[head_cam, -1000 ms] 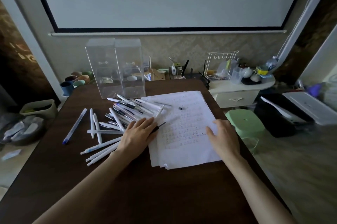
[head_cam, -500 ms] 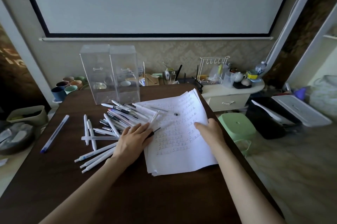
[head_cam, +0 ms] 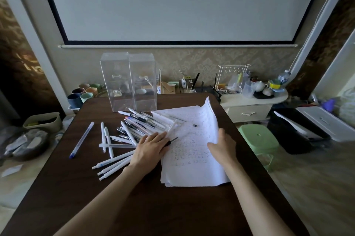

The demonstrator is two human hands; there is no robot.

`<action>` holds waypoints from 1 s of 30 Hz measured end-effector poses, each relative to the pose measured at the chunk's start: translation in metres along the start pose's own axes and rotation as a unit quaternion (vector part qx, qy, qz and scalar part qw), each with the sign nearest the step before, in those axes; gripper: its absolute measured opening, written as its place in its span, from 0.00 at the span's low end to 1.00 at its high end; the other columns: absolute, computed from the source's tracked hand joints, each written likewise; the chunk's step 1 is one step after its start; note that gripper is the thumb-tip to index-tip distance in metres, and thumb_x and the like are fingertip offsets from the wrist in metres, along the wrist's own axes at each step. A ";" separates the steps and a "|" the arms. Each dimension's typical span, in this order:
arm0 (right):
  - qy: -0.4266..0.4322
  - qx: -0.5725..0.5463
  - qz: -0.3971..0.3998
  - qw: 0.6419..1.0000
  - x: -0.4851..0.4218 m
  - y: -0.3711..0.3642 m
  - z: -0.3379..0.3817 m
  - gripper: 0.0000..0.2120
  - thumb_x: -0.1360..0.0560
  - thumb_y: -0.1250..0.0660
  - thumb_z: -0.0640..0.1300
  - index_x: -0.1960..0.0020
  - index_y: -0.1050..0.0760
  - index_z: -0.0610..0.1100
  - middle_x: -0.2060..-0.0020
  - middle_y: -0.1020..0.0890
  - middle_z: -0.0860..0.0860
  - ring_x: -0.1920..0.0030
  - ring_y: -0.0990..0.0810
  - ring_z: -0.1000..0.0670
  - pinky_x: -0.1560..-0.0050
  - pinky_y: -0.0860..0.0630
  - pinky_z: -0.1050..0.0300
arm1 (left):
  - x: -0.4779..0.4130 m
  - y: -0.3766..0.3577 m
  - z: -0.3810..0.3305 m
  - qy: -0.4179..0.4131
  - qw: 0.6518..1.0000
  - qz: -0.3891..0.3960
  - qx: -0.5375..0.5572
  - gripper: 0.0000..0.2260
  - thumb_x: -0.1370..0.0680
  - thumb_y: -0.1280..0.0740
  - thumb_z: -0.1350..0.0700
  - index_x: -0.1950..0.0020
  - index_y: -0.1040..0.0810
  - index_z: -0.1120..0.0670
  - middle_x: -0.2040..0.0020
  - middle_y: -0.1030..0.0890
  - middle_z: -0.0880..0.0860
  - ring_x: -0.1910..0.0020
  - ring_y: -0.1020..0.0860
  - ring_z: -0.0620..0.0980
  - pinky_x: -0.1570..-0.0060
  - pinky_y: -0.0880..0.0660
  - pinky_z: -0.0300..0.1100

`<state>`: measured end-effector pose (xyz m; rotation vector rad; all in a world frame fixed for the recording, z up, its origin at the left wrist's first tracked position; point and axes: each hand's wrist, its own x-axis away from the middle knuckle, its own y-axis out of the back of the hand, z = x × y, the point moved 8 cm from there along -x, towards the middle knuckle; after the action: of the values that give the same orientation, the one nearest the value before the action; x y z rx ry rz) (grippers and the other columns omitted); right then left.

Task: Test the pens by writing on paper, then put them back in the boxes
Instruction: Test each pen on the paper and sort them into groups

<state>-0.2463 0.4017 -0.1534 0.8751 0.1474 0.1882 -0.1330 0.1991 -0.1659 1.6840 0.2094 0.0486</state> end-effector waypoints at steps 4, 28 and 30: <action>-0.059 -0.240 0.065 0.967 -0.002 -0.004 -0.009 0.19 0.29 0.29 0.42 0.43 0.33 0.42 0.44 0.24 0.47 0.46 0.23 0.46 0.49 0.24 0.50 | 0.001 -0.001 0.001 0.004 1.000 0.002 0.003 0.20 0.18 0.51 0.43 0.26 0.39 0.44 0.24 0.44 0.43 0.25 0.47 0.46 0.28 0.53 0.46; 0.008 -0.209 -0.012 0.978 0.037 0.094 -0.021 0.12 0.26 0.33 0.34 0.44 0.26 0.42 0.52 0.19 0.49 0.53 0.20 0.48 0.59 0.25 0.57 | 0.003 0.011 -0.002 0.006 0.998 -0.052 0.023 0.21 0.19 0.44 0.47 0.27 0.38 0.47 0.27 0.37 0.47 0.27 0.41 0.48 0.29 0.47 0.47; 0.032 -0.186 0.001 0.982 0.037 0.097 -0.005 0.12 0.26 0.33 0.34 0.43 0.26 0.42 0.52 0.19 0.49 0.52 0.20 0.47 0.56 0.23 0.53 | 0.004 0.016 -0.006 0.011 0.997 -0.068 0.033 0.24 0.20 0.41 0.47 0.26 0.40 0.49 0.27 0.38 0.51 0.28 0.41 0.50 0.29 0.48 0.48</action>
<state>-0.2209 0.4748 -0.0832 0.4970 0.1658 0.2374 -0.1277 0.2035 -0.1499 1.7309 0.3445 -0.0423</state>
